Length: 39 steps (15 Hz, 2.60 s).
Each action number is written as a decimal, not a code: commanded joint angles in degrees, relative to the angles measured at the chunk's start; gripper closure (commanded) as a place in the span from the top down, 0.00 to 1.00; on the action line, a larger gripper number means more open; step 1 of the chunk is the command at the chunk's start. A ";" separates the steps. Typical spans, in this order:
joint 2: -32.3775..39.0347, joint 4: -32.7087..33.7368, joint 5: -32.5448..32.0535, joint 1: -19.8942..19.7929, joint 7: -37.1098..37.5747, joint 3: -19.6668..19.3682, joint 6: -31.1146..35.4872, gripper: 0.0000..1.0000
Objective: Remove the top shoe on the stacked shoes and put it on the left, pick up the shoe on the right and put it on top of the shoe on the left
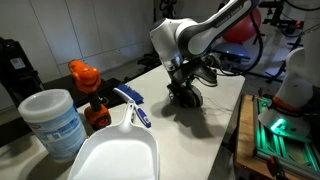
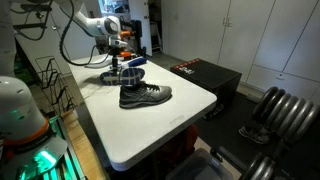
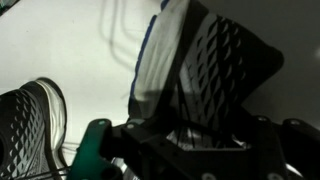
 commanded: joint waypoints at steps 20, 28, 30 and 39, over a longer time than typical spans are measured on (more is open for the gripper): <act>-17.39 -19.20 -13.97 -1.31 -13.14 -0.46 18.78 0.02; -21.95 -22.71 -12.86 -2.71 -15.35 -0.13 19.30 0.58; -24.20 -22.72 -13.65 -2.78 -15.40 0.29 17.40 0.71; -26.56 -21.74 -11.87 -3.93 -14.14 1.19 14.88 0.97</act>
